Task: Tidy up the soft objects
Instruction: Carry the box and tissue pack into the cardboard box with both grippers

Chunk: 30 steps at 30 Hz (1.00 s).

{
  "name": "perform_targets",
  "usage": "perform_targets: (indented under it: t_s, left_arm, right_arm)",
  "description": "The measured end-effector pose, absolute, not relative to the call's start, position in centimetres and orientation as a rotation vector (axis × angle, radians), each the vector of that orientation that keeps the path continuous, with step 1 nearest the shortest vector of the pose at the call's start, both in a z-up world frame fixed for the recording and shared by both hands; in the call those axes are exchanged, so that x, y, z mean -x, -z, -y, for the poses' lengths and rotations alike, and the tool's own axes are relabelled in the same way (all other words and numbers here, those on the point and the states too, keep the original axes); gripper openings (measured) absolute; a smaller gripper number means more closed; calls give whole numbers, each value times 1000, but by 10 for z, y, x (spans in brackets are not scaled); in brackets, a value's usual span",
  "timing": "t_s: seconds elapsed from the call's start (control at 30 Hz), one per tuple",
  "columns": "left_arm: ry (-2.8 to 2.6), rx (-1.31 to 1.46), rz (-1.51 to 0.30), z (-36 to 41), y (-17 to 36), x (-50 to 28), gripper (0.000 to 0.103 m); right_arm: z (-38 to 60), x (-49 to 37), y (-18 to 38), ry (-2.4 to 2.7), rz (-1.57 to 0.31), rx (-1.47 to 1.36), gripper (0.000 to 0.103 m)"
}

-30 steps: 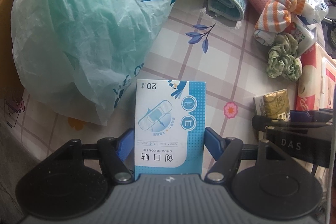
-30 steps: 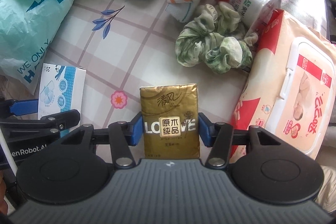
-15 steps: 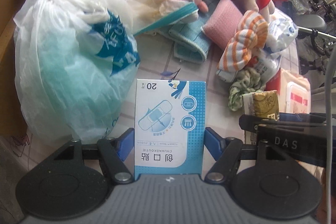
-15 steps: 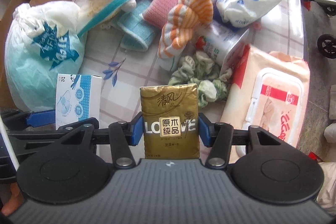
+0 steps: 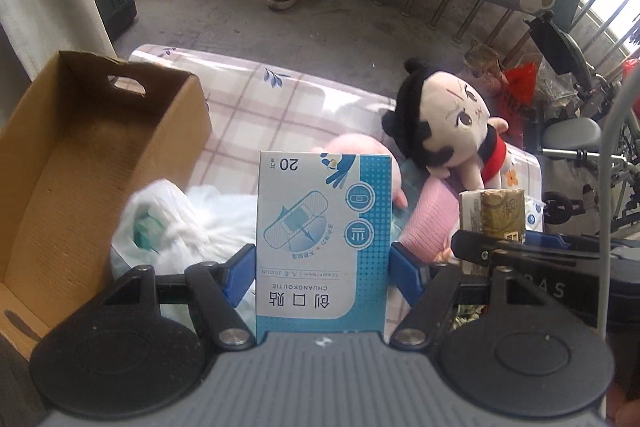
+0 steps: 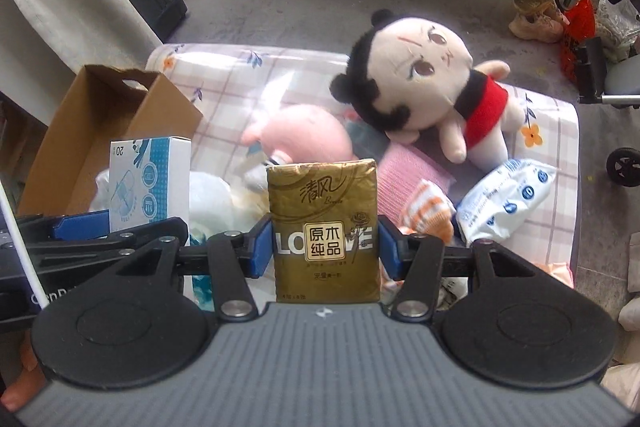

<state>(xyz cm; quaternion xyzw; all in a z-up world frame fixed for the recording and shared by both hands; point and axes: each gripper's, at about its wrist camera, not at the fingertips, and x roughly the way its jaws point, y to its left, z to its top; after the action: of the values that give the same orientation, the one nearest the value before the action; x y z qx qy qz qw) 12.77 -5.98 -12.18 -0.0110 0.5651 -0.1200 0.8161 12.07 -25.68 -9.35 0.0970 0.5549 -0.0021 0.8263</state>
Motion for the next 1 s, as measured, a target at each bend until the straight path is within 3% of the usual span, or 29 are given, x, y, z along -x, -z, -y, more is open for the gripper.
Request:
perform_targets:
  t_s: [0.2,0.43,0.73,1.0]
  left_arm:
    - [276,30,-1171,-3,90,-175,72]
    - [260,-44,-1177,-115,80,-248,72]
    - [224,-196,-1193,-224,120,-330,72]
    - [254,-388,-1180,-222,182,-374,72]
  right_arm:
    - [180,-167,70,27,-1131,-267,51]
    - [51,-228,83,10,-1122,-384,51]
    - [-61,-298,164,33,-1190,-527,51]
    - [-73,-326,243,143,-1248,-611,52]
